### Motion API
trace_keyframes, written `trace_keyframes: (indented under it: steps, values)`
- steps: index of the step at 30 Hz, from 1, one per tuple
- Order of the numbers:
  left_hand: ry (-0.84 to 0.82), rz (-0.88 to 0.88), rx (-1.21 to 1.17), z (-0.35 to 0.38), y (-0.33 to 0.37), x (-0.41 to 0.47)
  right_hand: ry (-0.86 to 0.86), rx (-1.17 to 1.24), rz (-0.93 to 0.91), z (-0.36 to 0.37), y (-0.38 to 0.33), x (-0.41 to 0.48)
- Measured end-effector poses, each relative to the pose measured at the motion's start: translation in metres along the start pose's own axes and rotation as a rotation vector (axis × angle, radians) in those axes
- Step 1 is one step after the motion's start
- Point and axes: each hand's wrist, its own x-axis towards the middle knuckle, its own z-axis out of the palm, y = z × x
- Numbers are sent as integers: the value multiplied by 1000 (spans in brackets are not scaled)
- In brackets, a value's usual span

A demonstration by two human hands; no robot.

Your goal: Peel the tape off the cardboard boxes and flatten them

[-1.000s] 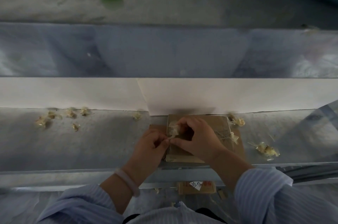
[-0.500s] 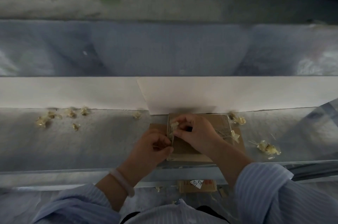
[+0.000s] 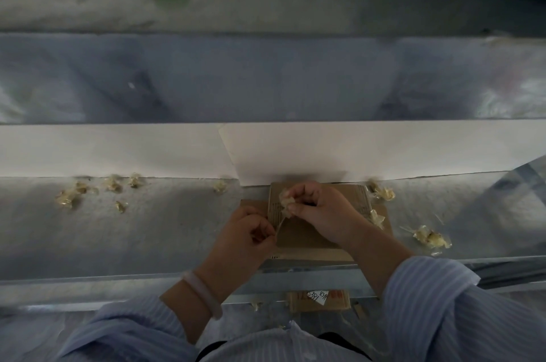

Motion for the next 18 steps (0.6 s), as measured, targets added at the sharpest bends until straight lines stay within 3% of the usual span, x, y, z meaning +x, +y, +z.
trace_keyframes:
  steps: [5,10,14,18]
  values:
    - [10,15,21,1,-1,0,26,57,-6,-3,0,-1]
    - [15,24,26,2,-6,6,55,-164,-97,-4,2,-4]
    - [-51,140,80,1,-12,17,91,-354,-252,-2,-2,-8]
    - [-140,78,112,2,-16,22,81,-316,-216,-5,-2,-10]
